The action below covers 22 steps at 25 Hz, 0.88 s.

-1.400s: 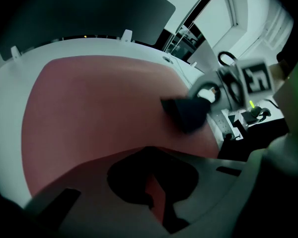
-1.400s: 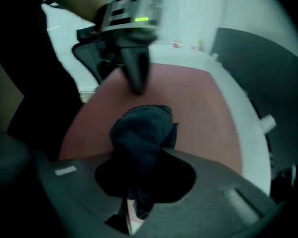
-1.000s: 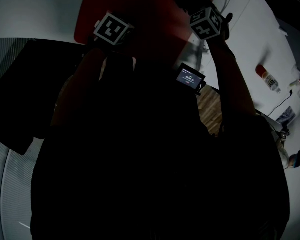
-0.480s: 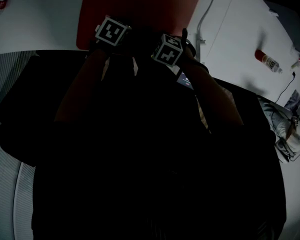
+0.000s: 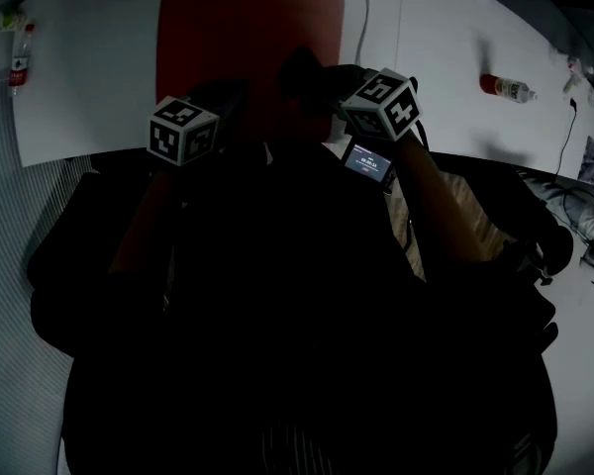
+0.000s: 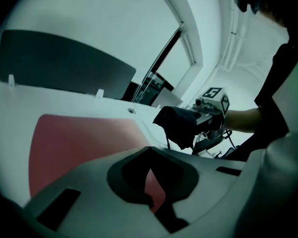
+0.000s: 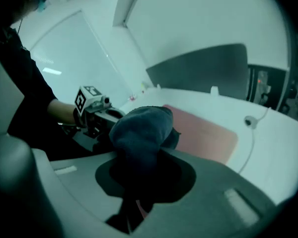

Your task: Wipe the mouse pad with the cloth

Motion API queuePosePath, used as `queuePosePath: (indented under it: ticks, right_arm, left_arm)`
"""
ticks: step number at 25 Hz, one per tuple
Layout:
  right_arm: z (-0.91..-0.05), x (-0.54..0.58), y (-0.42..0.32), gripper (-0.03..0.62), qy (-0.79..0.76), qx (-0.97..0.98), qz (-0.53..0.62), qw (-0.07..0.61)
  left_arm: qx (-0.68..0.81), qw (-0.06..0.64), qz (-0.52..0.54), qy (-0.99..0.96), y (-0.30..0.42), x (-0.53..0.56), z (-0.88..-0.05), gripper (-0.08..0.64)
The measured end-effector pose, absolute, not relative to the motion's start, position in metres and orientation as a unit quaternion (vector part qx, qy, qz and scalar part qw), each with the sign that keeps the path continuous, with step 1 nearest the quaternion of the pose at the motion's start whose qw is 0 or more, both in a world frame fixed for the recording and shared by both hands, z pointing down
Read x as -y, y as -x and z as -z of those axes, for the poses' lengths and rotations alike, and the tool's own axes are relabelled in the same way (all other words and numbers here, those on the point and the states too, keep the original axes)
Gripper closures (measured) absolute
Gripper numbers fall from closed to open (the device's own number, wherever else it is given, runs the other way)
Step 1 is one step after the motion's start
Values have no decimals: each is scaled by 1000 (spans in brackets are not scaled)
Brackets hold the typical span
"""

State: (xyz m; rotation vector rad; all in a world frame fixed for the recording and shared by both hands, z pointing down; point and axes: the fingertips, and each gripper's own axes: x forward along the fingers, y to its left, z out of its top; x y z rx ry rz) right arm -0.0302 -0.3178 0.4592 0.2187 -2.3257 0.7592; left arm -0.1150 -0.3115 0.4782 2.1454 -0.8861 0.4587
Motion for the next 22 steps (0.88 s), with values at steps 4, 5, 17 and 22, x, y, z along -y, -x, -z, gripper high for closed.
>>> queuePosePath:
  ticks: [4,5,17,22]
  right_arm:
    - [-401,328,8,532,-132,914,-289,252]
    - [-387,328,4,532,-140,918,-295,224]
    - [-282,347,-27,532,-209,942,-237,116]
    - [-275,347,-16,532,-206,944,-229,119]
  left_arm:
    - [345,340,-127,-866,105,321,-411,552]
    - [344,329,-112,-872,101,325,-394,552]
    - [315,198,-39,-927,68,361,-257,552]
    - [294,196,-32,-935,61,356,-241,552]
